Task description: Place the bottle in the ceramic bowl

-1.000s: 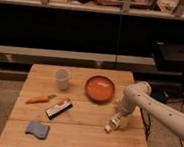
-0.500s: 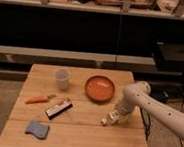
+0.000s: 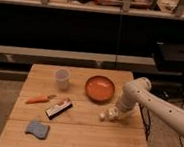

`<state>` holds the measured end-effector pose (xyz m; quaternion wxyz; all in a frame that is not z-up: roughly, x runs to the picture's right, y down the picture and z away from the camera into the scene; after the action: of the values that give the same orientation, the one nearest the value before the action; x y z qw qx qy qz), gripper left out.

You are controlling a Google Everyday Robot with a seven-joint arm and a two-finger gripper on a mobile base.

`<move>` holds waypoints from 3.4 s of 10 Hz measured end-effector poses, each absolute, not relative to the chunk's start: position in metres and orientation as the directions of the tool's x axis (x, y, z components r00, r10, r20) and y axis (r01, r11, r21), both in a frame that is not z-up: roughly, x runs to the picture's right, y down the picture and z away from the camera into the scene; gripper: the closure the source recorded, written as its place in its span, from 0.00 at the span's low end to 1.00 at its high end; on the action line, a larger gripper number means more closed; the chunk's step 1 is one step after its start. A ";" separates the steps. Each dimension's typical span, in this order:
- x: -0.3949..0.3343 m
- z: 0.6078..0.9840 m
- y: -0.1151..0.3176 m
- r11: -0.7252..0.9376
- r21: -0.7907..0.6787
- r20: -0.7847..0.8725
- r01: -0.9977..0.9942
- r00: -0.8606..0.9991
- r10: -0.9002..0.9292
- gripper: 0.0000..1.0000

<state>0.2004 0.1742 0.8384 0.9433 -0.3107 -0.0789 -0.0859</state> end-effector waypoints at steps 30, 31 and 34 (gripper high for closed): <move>0.139 0.854 0.047 0.805 -0.479 0.271 0.350 0.931 -0.243 0.99; 0.138 0.855 0.047 0.804 -0.478 0.273 0.354 0.930 -0.247 0.99; 0.135 0.855 0.046 0.802 -0.471 0.280 0.367 0.925 -0.258 0.99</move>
<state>0.1345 0.0455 0.8555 0.9438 -0.2675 -0.1013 -0.1656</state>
